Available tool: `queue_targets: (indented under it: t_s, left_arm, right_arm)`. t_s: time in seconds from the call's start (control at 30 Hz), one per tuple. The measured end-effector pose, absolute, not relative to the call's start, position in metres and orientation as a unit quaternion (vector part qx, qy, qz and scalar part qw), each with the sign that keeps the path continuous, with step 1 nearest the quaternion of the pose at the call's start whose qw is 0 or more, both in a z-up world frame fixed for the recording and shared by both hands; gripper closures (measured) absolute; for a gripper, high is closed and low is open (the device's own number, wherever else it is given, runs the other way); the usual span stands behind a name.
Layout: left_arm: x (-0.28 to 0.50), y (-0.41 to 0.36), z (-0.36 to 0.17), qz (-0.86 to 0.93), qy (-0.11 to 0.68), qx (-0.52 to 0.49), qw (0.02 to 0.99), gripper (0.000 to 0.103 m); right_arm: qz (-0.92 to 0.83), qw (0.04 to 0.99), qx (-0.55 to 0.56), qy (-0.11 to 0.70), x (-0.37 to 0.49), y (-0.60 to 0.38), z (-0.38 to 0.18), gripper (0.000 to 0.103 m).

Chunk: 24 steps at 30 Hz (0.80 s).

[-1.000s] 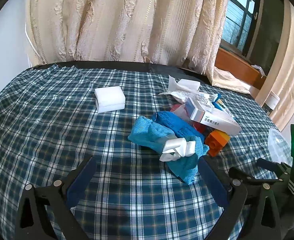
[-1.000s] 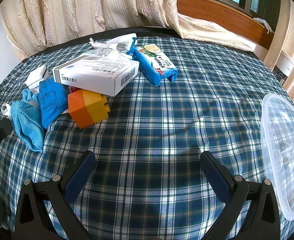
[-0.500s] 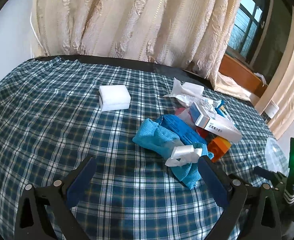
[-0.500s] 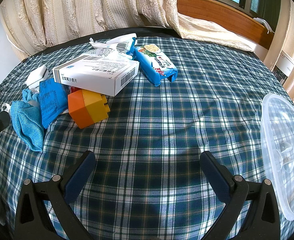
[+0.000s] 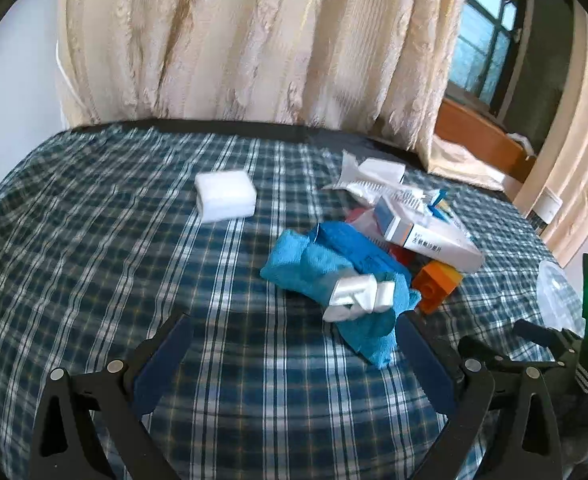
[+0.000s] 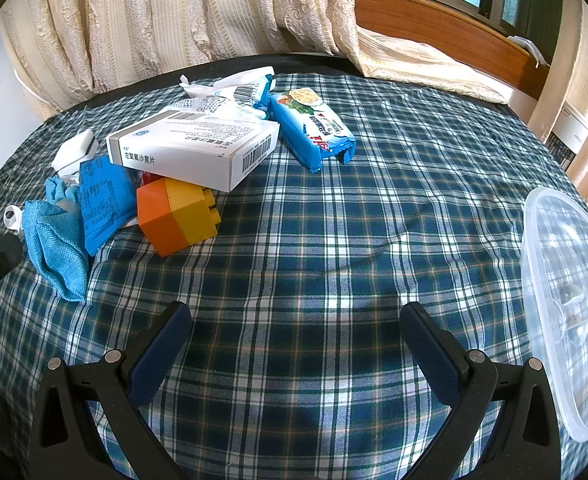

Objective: Organize objects

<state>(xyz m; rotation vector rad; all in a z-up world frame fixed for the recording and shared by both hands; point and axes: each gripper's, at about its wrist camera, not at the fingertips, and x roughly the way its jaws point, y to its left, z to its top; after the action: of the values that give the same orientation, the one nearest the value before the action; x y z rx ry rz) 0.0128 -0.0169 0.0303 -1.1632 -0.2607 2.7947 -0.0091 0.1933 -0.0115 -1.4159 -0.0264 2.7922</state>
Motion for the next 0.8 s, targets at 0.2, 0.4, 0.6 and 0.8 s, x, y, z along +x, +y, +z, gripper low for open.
queue_targets:
  t_s: [0.2, 0.4, 0.6, 0.8]
  left_arm:
    - [0.012, 0.002, 0.045, 0.914, -0.085, -0.39, 0.067, 0.0]
    - [-0.015, 0.023, 0.037, 0.909, -0.068, -0.411, 0.038, 0.0]
    - [-0.033, 0.014, 0.016, 0.902, -0.083, -0.424, 0.01, 0.0]
    - [-0.035, 0.0, 0.01, 0.892, -0.113, -0.437, 0.015, 0.01]
  right_arm:
    - [0.892, 0.006, -0.452, -0.008, -0.009, 0.193, -0.012, 0.0]
    - [0.892, 0.006, -0.452, -0.008, -0.009, 0.193, -0.012, 0.0]
    - [0.892, 0.006, -0.452, -0.008, -0.009, 0.193, -0.012, 0.0]
    - [0.892, 0.006, -0.452, -0.008, -0.009, 0.194, -0.012, 0.0]
